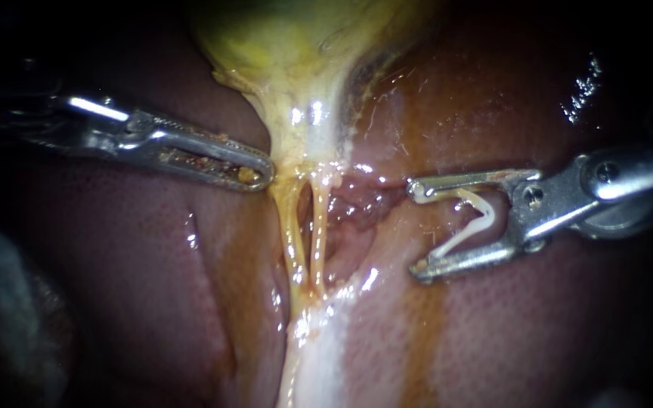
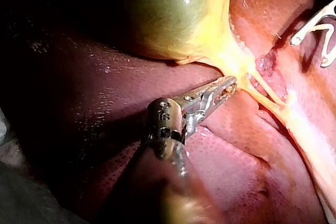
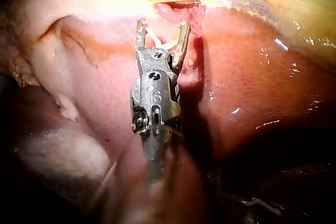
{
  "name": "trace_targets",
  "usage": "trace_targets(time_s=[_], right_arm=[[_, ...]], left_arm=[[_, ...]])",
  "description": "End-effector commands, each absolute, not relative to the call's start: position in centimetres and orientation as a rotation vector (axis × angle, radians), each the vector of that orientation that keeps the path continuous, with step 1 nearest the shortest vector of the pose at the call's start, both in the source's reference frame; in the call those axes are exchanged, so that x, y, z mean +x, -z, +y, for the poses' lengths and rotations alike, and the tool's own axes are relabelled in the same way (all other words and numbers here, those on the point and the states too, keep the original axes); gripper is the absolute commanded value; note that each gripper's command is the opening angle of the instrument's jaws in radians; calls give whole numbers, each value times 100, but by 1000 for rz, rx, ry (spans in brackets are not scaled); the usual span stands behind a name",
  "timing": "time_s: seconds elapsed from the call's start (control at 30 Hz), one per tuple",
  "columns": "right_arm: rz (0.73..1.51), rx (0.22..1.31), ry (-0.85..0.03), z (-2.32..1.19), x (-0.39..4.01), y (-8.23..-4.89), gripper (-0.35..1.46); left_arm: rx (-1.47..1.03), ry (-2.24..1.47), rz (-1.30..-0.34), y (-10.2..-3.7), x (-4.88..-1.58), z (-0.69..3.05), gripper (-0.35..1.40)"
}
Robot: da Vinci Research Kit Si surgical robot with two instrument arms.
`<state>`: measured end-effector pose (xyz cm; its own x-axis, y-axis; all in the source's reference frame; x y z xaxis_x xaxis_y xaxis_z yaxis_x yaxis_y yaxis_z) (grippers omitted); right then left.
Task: Clipping first clip left tube
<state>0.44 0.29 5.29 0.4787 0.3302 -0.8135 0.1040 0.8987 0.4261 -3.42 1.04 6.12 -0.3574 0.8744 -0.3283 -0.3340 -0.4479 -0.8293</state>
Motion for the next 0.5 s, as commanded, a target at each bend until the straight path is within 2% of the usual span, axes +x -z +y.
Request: trace_targets(time_s=[0.03, 0.5], right_arm=[[1072, 455, -144, 29, 44, -529, 50], [1072, 456, -143, 29, 45, -530, 50]], left_arm=[[-1010, -1899, -852, -612, -342, 105, -35], [-1043, -1848, -799, -552, -295, 136, -35]])
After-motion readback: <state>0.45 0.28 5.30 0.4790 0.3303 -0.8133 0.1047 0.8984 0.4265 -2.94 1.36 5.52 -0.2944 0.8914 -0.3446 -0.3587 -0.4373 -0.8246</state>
